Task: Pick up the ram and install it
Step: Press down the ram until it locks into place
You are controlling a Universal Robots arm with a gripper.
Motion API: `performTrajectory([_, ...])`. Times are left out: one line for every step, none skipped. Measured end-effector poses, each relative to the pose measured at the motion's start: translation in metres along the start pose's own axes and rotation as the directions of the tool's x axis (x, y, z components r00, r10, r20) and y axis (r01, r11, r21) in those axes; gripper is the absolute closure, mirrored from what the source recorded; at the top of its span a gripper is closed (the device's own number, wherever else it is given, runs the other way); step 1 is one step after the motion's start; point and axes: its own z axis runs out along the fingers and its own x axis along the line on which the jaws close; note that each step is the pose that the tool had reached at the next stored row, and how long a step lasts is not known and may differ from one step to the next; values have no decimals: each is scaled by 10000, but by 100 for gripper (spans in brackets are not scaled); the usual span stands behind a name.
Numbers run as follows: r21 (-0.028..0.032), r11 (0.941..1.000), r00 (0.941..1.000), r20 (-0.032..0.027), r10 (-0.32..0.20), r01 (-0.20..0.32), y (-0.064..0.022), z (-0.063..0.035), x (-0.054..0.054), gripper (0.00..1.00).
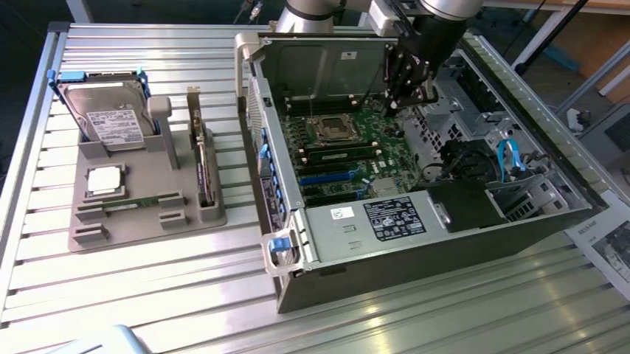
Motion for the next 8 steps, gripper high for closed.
performTrajectory([-1,10000,10000,-2,0,0,0,0,0,90])
performTrajectory([0,10000,10000,-2,0,0,0,7,0,90])
performTrajectory([0,10000,10000,-1,0,0,0,16,0,90])
performTrajectory([1,10000,10000,0,0,0,-1,31,0,90])
performTrajectory([2,10000,10000,0,0,0,-1,45,0,90])
performTrajectory([3,10000,10000,0,0,0,-1,61,0,90])
performTrajectory([4,10000,10000,-1,0,0,-1,72,1,90])
performTrajectory([6,10000,10000,-1,0,0,-2,93,1,90])
